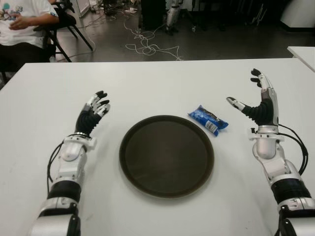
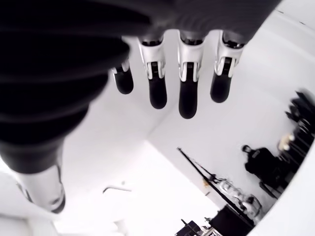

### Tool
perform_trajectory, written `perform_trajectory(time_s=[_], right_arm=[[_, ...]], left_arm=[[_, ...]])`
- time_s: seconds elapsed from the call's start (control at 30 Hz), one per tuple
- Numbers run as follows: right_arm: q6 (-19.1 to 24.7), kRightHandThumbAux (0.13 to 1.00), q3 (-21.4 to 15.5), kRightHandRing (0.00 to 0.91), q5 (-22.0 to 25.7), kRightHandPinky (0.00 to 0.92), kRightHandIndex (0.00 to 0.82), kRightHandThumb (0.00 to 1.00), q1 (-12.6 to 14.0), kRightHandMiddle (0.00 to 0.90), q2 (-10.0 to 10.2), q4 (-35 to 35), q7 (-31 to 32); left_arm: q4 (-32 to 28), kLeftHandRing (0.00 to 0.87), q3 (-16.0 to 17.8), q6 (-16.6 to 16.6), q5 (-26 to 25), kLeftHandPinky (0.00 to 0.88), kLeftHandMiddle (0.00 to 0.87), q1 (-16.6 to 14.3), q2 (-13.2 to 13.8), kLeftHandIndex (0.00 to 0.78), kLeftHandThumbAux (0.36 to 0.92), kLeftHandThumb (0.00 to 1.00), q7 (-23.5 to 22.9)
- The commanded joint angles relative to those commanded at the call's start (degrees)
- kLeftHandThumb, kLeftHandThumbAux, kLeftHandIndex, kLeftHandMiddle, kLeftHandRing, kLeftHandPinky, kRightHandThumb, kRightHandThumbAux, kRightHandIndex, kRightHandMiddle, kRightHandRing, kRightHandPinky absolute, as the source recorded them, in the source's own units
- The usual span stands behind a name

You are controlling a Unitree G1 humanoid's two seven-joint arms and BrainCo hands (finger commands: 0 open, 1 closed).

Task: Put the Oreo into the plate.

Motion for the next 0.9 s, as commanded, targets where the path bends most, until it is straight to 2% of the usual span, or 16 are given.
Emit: perform_trajectory(time_s=[0.33, 0.47, 0.67, 0.73, 0.9], right_arm=[[1.78, 0.598, 1.85, 0.189, -2.94, 0.212, 0.067, 0.036, -0.83, 0.169, -0.88, -1.03, -2.23], [4.09, 0.590, 2.80, 0.160, -4.15, 0.143, 0.054, 0.020, -1.18, 0.148, -1.25, -2.09, -2.32], [9.26, 0.571, 4.41, 0.098, -6.78, 0.088, 0.028, 0.002, -2.14, 0.101, -2.13, -5.50, -0.50], [12.43, 0.566, 5.24, 0.083, -8.41, 0.076, 0.026, 0.001, -2.43, 0.090, -2.34, -8.21, 1.03], [18.78, 0.540, 6.61, 0.052, -11.09, 0.046, 0.019, 0.000, -1.46, 0.070, -2.68, -13.23, 4.69]], left_arm=[[0.37, 0.124, 0.02, 0.18, 0.03, 0.144, 0.137, -0.17, 0.39, 0.063, 0.581, 0.197, -0.34], [0.83, 0.127, 0.09, -0.15, -0.05, 0.154, 0.139, -0.32, 0.51, 0.072, 0.589, 0.202, -0.56], [0.76, 0.130, 0.01, -0.33, 0.00, 0.150, 0.139, -0.24, 0.53, 0.072, 0.574, 0.195, -0.57], [0.65, 0.131, 0.02, -0.29, -0.07, 0.148, 0.138, -0.16, 0.50, 0.072, 0.572, 0.193, -0.60], [0.42, 0.126, 0.05, -0.17, -0.15, 0.142, 0.135, 0.01, 0.50, 0.066, 0.579, 0.202, -0.69]])
